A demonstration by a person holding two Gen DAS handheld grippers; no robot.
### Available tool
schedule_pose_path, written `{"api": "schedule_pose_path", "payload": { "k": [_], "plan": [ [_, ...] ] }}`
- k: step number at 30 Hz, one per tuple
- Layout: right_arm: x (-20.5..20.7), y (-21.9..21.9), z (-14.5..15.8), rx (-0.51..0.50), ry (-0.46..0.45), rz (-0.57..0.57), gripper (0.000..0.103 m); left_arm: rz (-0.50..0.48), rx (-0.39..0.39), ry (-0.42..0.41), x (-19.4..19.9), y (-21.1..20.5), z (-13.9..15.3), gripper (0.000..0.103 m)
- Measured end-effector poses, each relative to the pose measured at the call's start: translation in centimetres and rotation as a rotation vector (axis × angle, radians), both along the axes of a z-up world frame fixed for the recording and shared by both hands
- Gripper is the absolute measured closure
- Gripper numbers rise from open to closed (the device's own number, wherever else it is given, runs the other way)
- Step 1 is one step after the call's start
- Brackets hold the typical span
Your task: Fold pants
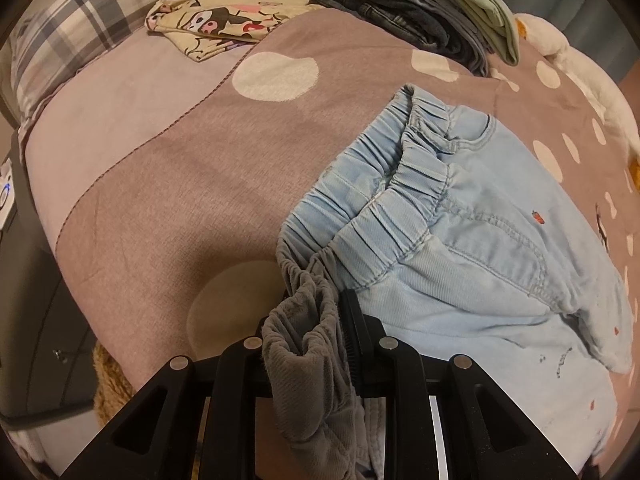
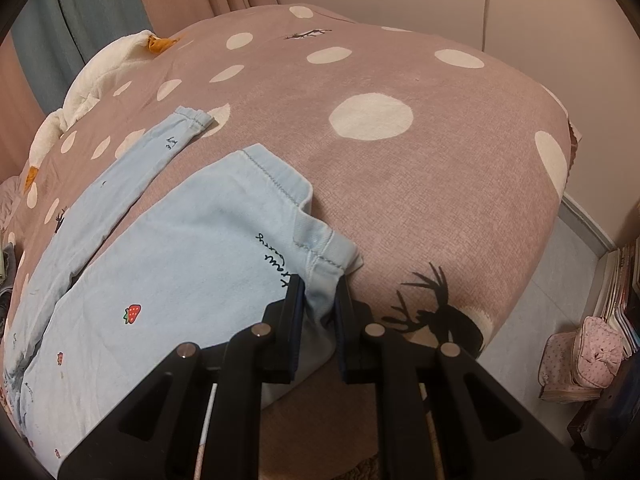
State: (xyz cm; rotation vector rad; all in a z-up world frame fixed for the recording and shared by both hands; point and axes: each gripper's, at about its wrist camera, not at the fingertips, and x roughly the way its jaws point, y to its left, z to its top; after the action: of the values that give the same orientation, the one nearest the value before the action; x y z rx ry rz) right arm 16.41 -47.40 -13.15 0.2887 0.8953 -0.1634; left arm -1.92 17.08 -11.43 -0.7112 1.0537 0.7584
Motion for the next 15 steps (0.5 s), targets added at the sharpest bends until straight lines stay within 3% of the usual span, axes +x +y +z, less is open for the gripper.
{"api": "schedule_pose_path", "payload": {
  "k": [15],
  "plan": [
    [0.15,0.32,-0.01,-0.02,0.01,-0.002,0.088,-0.004,-0.014,-0.026,-0.35,0.24,0.02,0.079]
  ]
}}
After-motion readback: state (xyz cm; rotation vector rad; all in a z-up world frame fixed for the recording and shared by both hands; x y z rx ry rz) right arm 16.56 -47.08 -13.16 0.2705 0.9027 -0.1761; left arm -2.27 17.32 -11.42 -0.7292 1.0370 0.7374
